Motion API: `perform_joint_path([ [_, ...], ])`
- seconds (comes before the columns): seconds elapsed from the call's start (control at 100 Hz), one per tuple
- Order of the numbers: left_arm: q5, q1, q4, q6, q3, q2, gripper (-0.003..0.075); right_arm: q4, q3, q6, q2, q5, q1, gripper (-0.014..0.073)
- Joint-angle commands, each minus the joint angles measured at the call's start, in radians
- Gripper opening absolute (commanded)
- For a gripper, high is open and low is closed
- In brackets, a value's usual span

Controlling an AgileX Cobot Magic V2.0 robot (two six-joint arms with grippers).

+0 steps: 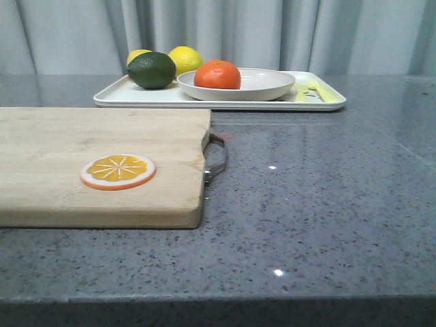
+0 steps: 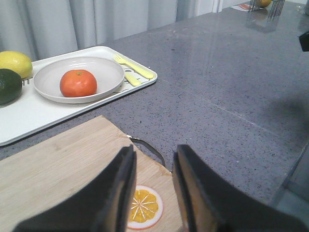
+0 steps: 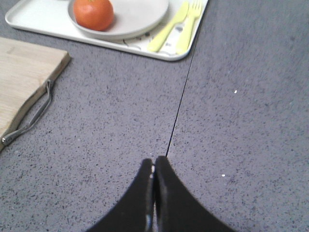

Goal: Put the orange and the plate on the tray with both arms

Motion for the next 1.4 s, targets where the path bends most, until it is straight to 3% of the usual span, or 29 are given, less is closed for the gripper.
perform_joint_path([
  [0.0,-0.07,0.0,-0.016,0.002,-0.032,0.002,0.0186,0.0,0.033,-0.014,-0.069,-0.117,-0.002,-0.0067],
  [0.32,-0.068,0.0,-0.019,0.002,-0.032,0.002,0.0186,0.0,0.149,-0.014,-0.224,-0.136,-0.002,-0.0067],
  [0.56,-0.068,0.0,-0.019,0.002,-0.032,0.002,0.0186,0.078,0.151,-0.014,-0.227,-0.094,-0.002,-0.0067],
  [1.39,-0.077,0.0,0.033,0.002,-0.032,0.002,0.0185,0.079,0.151,-0.014,-0.227,-0.092,-0.002,-0.0067],
])
